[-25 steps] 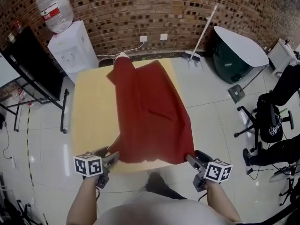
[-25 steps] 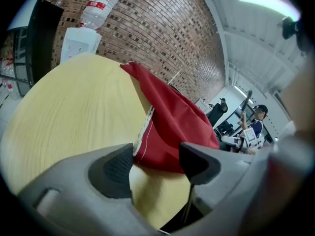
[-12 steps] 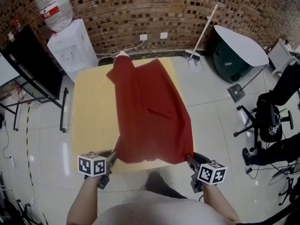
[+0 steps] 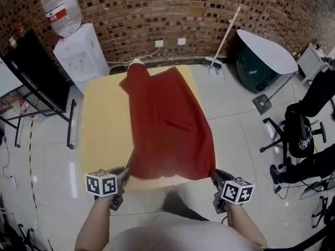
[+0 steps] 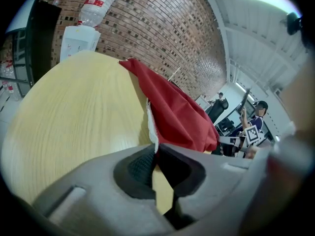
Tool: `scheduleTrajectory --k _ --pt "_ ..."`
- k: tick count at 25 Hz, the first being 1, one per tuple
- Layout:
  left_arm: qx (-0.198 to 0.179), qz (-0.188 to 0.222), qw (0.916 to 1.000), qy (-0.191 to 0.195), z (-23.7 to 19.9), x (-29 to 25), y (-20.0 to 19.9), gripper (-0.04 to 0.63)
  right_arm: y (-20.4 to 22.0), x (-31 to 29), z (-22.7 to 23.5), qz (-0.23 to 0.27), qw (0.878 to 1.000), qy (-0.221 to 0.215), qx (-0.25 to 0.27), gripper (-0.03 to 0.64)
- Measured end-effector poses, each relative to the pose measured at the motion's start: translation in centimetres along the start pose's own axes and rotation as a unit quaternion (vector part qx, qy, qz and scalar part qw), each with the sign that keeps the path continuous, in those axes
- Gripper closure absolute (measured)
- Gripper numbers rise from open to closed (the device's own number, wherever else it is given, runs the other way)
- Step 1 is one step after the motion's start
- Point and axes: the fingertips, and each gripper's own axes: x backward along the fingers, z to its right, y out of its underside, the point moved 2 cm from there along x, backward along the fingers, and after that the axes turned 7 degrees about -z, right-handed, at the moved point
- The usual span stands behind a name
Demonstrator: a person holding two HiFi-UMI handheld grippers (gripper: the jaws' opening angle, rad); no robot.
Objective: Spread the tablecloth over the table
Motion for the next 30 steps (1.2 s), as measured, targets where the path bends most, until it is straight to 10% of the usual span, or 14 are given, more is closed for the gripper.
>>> scheduleTrajectory --k 30 --pt "-0.038 0.191 0.9808 -0.014 1.4 19.1 0.4 0.583 -3.3 9.3 -13.6 0.115 0.989 -0.062 0.073 0.609"
